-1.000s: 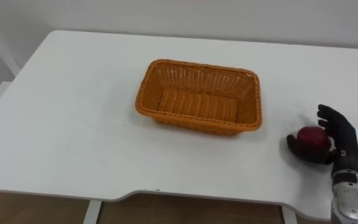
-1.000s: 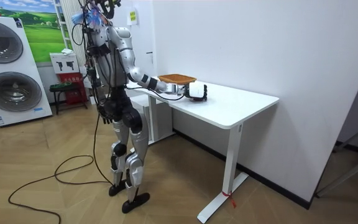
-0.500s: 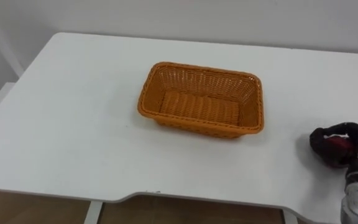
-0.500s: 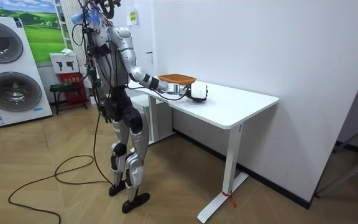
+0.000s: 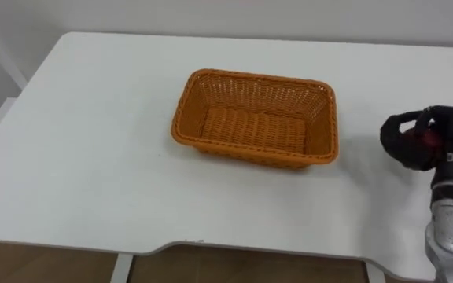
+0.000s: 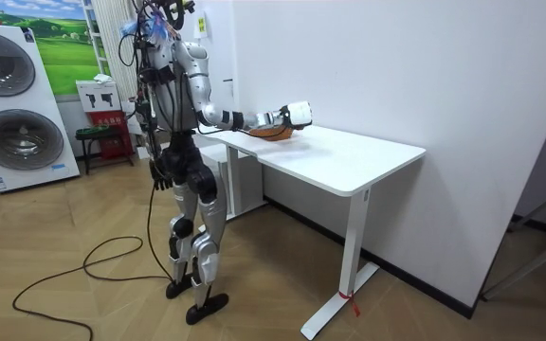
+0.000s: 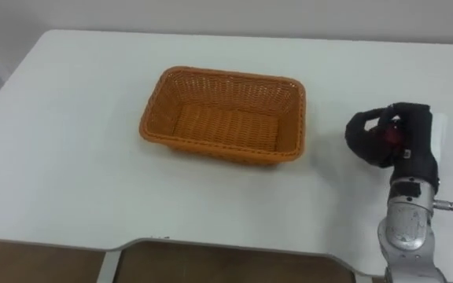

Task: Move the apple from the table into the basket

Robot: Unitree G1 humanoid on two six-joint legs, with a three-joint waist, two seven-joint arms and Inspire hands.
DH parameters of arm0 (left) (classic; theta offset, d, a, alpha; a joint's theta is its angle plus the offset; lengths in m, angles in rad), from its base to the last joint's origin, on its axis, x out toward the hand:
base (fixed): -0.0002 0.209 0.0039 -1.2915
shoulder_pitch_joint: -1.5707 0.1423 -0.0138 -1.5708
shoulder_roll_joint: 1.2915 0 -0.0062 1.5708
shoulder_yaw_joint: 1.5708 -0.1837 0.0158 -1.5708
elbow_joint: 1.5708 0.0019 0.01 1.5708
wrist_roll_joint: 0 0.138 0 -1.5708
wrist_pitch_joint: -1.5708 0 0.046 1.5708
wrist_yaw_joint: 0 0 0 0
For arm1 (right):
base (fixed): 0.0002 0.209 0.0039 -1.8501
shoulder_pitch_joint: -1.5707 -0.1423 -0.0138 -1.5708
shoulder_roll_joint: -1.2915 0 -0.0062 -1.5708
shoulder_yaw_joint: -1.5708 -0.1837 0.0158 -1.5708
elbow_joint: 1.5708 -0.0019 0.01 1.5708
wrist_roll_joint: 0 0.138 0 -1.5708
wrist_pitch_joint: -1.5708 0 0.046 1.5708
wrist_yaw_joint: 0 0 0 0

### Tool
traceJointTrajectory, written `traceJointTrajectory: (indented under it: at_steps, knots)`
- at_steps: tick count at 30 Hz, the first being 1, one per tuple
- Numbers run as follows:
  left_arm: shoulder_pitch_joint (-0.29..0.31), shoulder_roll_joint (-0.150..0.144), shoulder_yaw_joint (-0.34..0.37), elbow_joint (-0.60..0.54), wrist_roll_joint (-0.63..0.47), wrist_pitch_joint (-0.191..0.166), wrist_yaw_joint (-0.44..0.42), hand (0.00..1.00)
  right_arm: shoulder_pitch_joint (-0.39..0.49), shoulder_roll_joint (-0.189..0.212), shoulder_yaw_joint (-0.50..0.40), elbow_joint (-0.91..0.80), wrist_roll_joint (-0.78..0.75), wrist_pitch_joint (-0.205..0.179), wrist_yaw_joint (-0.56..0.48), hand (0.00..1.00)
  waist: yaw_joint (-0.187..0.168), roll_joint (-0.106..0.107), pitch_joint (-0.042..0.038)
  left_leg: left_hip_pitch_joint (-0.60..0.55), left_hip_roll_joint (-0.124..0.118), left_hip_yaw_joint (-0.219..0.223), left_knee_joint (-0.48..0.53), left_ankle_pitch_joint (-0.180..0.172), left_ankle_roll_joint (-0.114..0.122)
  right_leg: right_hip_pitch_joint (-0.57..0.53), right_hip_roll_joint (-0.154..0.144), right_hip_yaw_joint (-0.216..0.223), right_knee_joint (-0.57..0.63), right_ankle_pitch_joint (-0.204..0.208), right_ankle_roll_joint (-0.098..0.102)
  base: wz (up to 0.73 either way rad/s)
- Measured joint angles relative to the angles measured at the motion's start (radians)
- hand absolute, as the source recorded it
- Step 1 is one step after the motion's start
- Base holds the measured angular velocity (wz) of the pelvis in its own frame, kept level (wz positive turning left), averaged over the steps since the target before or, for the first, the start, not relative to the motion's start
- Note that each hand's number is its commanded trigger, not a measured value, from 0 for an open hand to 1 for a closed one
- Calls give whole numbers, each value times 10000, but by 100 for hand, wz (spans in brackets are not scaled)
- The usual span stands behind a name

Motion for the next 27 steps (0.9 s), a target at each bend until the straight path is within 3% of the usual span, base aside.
traceJointTrajectory:
  at_steps: [5, 10, 12, 18, 19, 20, 21, 27]
  knots:
    - [-13, -7, -67, 2, -1, 28, 29, 0, 3, -1, 427, -1051, -273, -1, -149, 100, 60, -83, -44, -14, -7, 3, 18, -1, 1, 24, -7, -37, -7, 2, 3, 1]
    - [-223, -13, -573, 5, -15, 158, 230, 0, -78, 1, 1220, -1409, -430, -3, -180, 100, 108, 13, -1, -95, 5, -4, 93, -1, 1, -5, -9, -91, -1, 9, -5, 2]
    - [-353, -24, -848, 65, -15, 181, 239, 0, -79, 1, 1741, -1414, -434, 38, 107, 100, 224, 86, 26, -97, 21, 3, 96, -1, 1, -26, 1, -71, 18, 19, -19, -3]
    - [-804, -116, -1025, 97, -36, 225, 253, 0, -159, 188, 2326, -1715, -610, 235, 779, 100, 373, 96, -1, -139, 27, -2, 106, 0, 0, -29, -8, -149, 13, 29, -21, 2]
    - [-833, -116, -1064, 94, -36, 225, 255, 0, -199, 222, 2405, -1715, -621, 236, 788, 62, 388, 92, -9, -136, 27, 0, 109, 0, 0, -29, -9, -149, 12, 28, -21, 0]
    - [-828, -112, -1194, 95, -34, 227, 262, 0, -263, 244, 2610, -1717, -628, 239, 837, 42, 391, 86, -19, -132, 25, -14, 111, 1, 0, -21, -9, -153, 2, 29, -21, 0]
    - [-830, -120, -1242, 95, -35, 227, 258, 0, -276, 258, 2781, -1717, -690, 249, 959, 0, 392, 75, -25, -130, 24, -45, 113, 1, 1, -7, -9, -157, -14, 29, -20, 0]
    - [-910, -118, -1242, 93, -36, 220, 248, 0, -450, 281, 3125, -1717, -880, 410, 1359, 0, 608, 56, -26, -133, 12, -106, 103, 2, 2, 2, -15, -211, -30, 29, -20, 2]
